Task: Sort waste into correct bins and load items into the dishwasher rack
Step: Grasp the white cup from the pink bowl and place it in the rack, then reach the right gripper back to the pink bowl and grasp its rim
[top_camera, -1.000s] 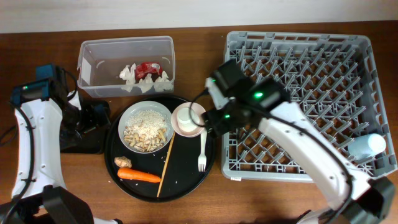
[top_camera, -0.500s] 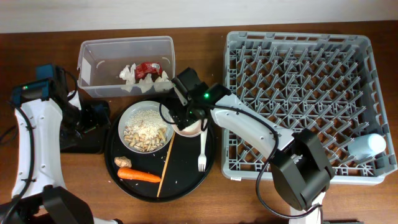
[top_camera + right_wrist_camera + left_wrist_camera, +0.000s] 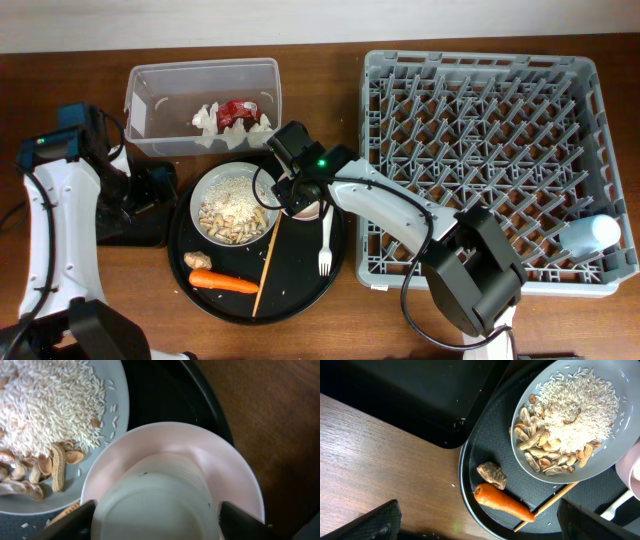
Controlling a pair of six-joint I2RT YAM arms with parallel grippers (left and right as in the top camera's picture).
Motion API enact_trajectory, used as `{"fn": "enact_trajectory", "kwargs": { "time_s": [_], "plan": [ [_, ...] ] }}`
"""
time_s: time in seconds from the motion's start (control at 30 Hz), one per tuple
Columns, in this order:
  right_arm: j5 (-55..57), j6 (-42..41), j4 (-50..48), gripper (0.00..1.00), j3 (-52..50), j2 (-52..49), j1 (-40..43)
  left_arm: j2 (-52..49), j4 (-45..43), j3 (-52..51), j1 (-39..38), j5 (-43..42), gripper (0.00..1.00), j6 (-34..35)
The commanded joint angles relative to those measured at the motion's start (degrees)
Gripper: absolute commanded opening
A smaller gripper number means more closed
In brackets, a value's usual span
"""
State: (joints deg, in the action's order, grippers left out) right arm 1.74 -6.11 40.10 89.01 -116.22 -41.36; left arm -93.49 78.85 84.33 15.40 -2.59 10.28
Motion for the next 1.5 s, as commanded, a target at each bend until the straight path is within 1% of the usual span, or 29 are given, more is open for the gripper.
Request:
{"fn": "enact_trajectory", "kwargs": {
  "time_s": [0.0, 0.03, 0.13, 0.2, 0.27, 0.4, 0.47, 0.53, 0.57, 0.6, 0.67, 0.7, 0.8, 0.87, 0.9, 0.97, 1.03, 1.23, 1.3, 1.33, 1.4, 1.47],
  "plan": [
    [1.14, -0.35, 0.17, 0.68, -0.31, -0.37, -0.35, -0.13, -0.15, 0.02, 0.26, -0.24, 0.99, 0.35],
    [1.14, -0.35, 0.35, 0.63, -0.31, -0.17, -0.35, -0.13, -0.15, 0.02, 0.26, -0.22, 0.99, 0.35],
    [1.2, -1.68, 1.36, 0.55, -0.17, 1.79, -0.35, -0.13, -0.15, 0.02, 0.26, -0.22, 0.99, 0.35],
    [1.27, -1.68, 3.34, 0.54, 0.68, 3.13, -0.35, -0.13, -0.15, 0.02, 0.26, -0.22, 0.99, 0.35],
    [2.01, -1.68, 7.37, 0.54, 3.58, 5.86, -0.2, -0.13, -0.15, 0.02, 0.26, -0.22, 0.99, 0.35],
    [4.63, -4.33, 11.5, 0.56, 9.35, 16.81, 1.97, -0.13, -0.15, 0.02, 0.26, -0.22, 0.99, 0.35],
    [6.88, -6.25, 13.53, 0.56, 9.86, 22.21, 4.57, -0.13, -0.13, 0.02, 0.26, -0.22, 0.99, 0.35],
    [8.7, -7.08, 18.78, 0.56, 9.86, 28.35, 10.58, -0.13, -0.15, 0.02, 0.26, -0.22, 0.99, 0.35],
    [8.7, -7.06, 22.49, 0.56, 9.84, 31.12, 15.96, -0.13, -0.15, 0.02, 0.26, -0.22, 0.99, 0.37],
    [8.63, -7.08, 26.75, 0.55, 9.84, 33.14, 23.74, -0.13, -0.15, 0.02, 0.26, -0.22, 0.99, 0.35],
    [8.63, -7.04, 31.04, 0.56, 9.81, 33.57, 33.68, -0.13, -0.13, 0.02, 0.26, -0.22, 0.99, 0.35],
    [8.61, -7.04, 32.83, 0.55, 8.94, 33.35, 40.96, -0.13, -0.13, 0.02, 0.26, -0.22, 0.99, 0.35],
    [8.2, -6.99, 31.87, 0.55, 3.06, 33.24, 56.02, -0.13, -0.11, 0.02, 0.26, -0.24, 0.99, 0.35],
    [6.25, -6.34, 27.8, 0.55, -1.95, 33.18, 62.34, -0.13, -0.11, 0.02, 0.26, -0.24, 0.99, 0.35],
    [4.79, -6.32, 23.98, 0.55, -5.66, 32.92, 65.9, -0.13, -0.11, 0.02, 0.26, -0.24, 0.99, 0.35],
    [2.82, -6.34, 17.75, 0.55, -11.23, 31.69, 70.6, -0.13, -0.11, 0.02, 0.26, -0.22, 0.99, 0.35],
    [-0.04, -6.16, 13.75, 0.55, -13.9, 30.18, 72.32, -0.13, -0.15, 0.02, 0.26, -0.22, 0.99, 0.35],
    [0.22, -6.16, 13.0, 0.55, -14.03, 22.53, 72.19, -0.13, -0.17, 0.02, 0.26, -0.22, 0.99, 0.35],
    [0.22, -6.16, 13.0, 0.56, -14.03, 21.33, 72.19, -0.13, -0.15, 0.02, 0.26, -0.22, 0.99, 0.35],
    [0.17, -6.19, 13.18, 0.74, -14.03, 21.24, 72.19, -0.13, -0.13, 0.02, 0.26, -0.22, 0.99, 0.35],
    [-1.66, -6.19, 13.14, 0.92, -14.01, 21.31, 72.15, -0.13, -0.15, 0.02, 0.26, -0.22, 0.99, 0.35],
    [-4.35, -6.16, 13.25, 0.93, -13.94, 22.6, 72.08, -0.13, -0.13, 0.02, 0.26, -0.22, 0.99, 0.35]
  ]
}}
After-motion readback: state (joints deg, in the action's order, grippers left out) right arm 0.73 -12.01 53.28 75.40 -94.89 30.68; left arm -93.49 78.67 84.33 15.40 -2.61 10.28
